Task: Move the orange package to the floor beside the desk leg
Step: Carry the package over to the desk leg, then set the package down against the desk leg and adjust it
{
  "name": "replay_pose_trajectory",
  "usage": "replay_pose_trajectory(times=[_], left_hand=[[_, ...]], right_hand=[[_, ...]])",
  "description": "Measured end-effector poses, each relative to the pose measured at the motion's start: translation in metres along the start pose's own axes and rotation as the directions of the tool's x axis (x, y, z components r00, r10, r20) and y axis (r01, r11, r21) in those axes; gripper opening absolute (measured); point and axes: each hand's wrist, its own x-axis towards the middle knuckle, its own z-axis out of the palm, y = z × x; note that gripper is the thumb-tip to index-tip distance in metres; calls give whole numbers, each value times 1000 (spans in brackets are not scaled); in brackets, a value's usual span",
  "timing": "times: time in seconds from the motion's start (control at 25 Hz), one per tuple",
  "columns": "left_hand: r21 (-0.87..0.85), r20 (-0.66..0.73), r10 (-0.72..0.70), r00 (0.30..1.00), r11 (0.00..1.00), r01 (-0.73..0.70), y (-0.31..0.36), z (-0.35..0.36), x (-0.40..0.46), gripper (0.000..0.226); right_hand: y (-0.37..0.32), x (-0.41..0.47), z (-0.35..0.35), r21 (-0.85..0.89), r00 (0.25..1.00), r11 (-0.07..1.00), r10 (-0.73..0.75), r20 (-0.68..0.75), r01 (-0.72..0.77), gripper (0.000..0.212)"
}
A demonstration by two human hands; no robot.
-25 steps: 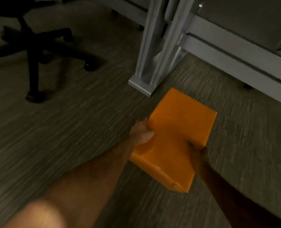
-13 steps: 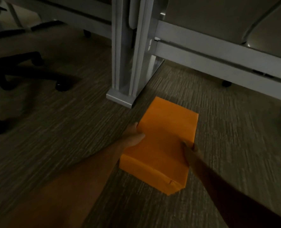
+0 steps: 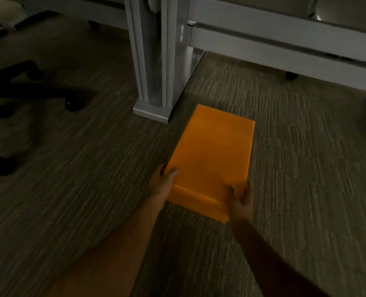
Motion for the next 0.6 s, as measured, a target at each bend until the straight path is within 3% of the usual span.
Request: replay_pose_trajectory(times=[0.08,0.2,0.32,0.6], left_hand=[[-237,-59,-127,990,965,110,-10,7,-13,38],[-448,-26,-292,956,858,250,-26,18,-20,54],[-508,-21,-298,954,825,247,-29,26,-9,71],[-539,-17,-267,964,814,216,1,30,31,54]], right_hand=[[10,-6,1,135,999,990,45,-17,-42,84],[22,-10,5,279,986,946,160,46,-166,88],[26,-5,10,325,973,917,224,54,-229,98],[3,34,31,337,981,921,182,71,-196,76]])
